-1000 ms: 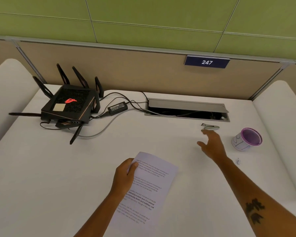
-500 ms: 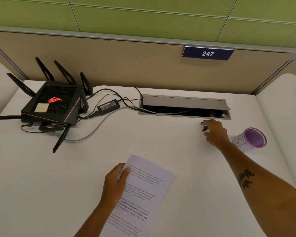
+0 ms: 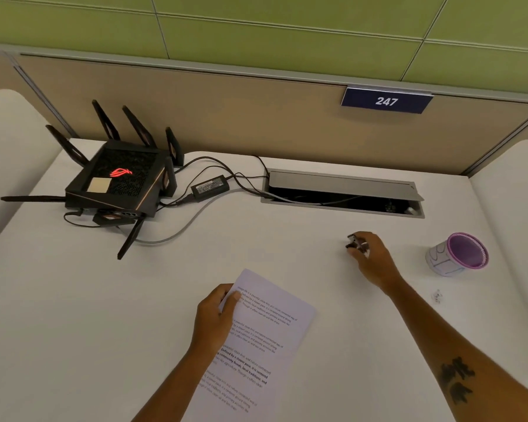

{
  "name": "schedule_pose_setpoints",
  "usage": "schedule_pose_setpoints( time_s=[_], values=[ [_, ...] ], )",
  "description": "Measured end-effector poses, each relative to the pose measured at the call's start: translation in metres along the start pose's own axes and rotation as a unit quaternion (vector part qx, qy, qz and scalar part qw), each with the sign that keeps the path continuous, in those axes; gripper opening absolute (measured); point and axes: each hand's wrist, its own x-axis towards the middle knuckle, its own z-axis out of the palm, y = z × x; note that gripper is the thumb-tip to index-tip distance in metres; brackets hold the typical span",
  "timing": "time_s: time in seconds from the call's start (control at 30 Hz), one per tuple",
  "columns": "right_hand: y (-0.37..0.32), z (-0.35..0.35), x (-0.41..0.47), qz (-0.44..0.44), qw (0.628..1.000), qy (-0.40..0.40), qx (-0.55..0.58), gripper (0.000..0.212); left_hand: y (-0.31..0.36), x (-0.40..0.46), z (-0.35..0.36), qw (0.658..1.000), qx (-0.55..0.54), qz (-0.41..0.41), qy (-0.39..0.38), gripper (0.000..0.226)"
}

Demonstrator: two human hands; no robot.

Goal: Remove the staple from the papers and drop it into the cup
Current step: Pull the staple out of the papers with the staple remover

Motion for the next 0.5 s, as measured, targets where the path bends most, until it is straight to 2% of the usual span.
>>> schedule_pose_setpoints(
  time_s=[0.1, 0.2, 0.4, 0.5],
  values=[
    [-0.038, 0.017, -0.042, 0.021, 0.99, -0.048, 0.129, 0.024, 0.001, -0.003, -0.002, 1.0, -0.003, 0.012, 0.0, 0.021],
    [-0.072, 0.033, -0.075, 0.01, 0.981, -0.106, 0.162, 0.021, 0.0, -0.005, -0.005, 1.0, -0.007, 0.022, 0.001, 0.021],
    [-0.131, 0.049, -0.107, -0.081, 0.97, -0.188, 0.127, 0.024, -0.002, -0.014, -0.013, 0.999, 0.007, 0.053, -0.006, 0.02],
    [-0.15, 0.057, -0.111, -0.146, 0.965, -0.211, 0.043, 0.028, -0.001, -0.021, -0.018, 0.998, 0.027, 0.058, -0.005, 0.019]
  ],
)
